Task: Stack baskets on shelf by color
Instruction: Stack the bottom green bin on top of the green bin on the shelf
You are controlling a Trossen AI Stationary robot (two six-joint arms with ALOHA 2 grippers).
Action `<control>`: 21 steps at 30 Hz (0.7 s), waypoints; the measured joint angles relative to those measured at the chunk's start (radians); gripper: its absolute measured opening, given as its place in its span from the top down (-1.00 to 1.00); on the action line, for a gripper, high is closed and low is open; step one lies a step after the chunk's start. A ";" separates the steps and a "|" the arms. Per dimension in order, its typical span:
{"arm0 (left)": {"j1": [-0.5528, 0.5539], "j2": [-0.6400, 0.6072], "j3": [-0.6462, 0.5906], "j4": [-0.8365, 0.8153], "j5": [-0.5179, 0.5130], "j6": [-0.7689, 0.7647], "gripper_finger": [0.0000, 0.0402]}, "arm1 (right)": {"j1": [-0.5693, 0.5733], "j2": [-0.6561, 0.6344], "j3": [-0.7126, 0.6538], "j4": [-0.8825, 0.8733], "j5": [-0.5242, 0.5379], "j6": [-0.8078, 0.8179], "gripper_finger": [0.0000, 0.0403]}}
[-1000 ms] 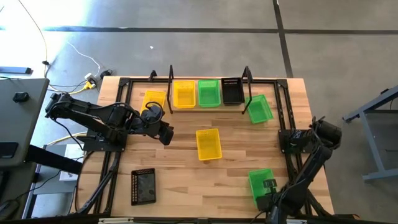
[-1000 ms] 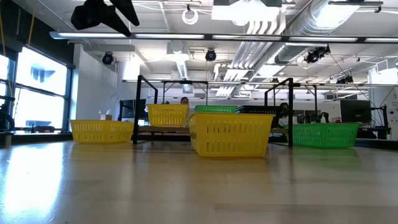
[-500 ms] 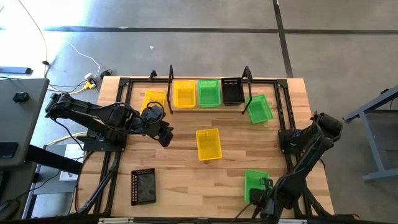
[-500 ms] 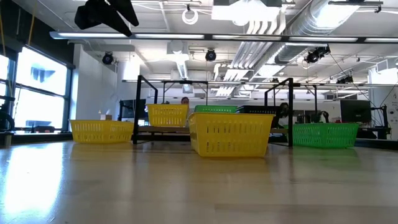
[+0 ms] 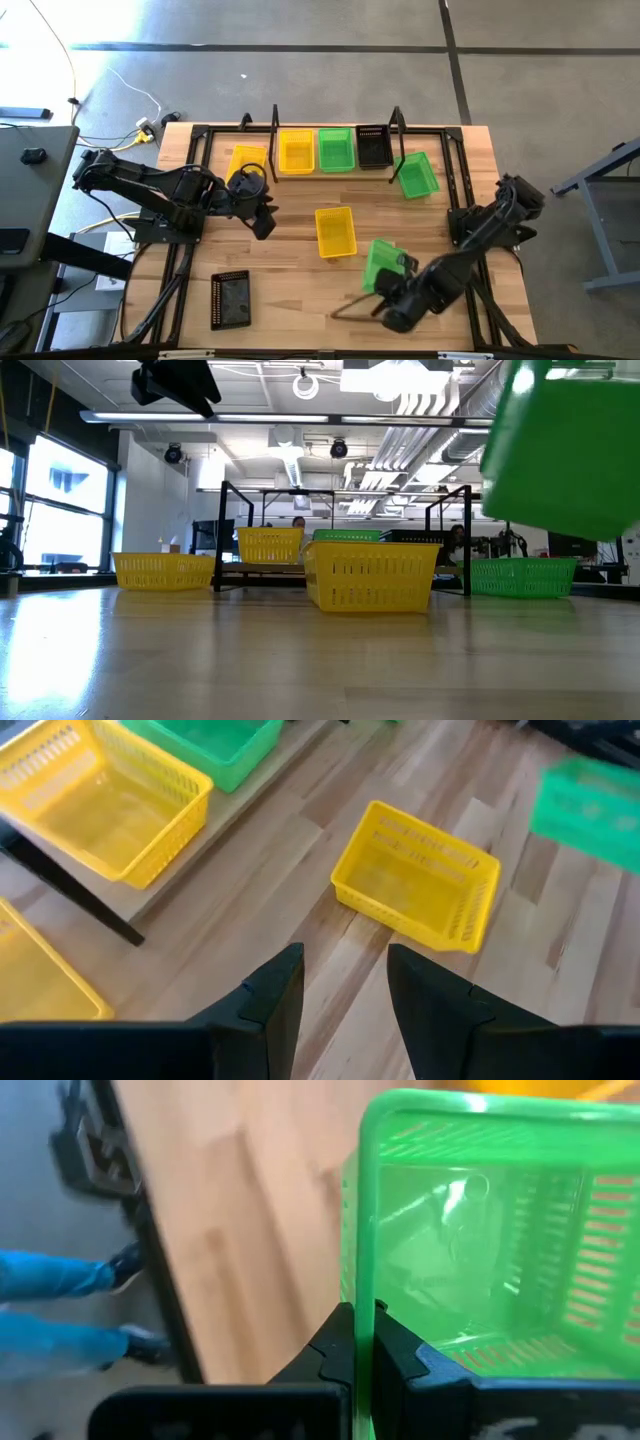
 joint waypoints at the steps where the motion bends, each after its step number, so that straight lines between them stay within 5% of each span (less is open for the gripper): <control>1: 0.000 0.000 0.000 0.000 0.010 0.013 0.33 | -0.021 0.000 0.015 -0.015 0.011 -0.023 1.00; 21: 0.109 0.000 0.000 -0.034 0.043 -0.008 0.33 | -0.532 0.000 0.186 -0.113 0.075 -0.726 1.00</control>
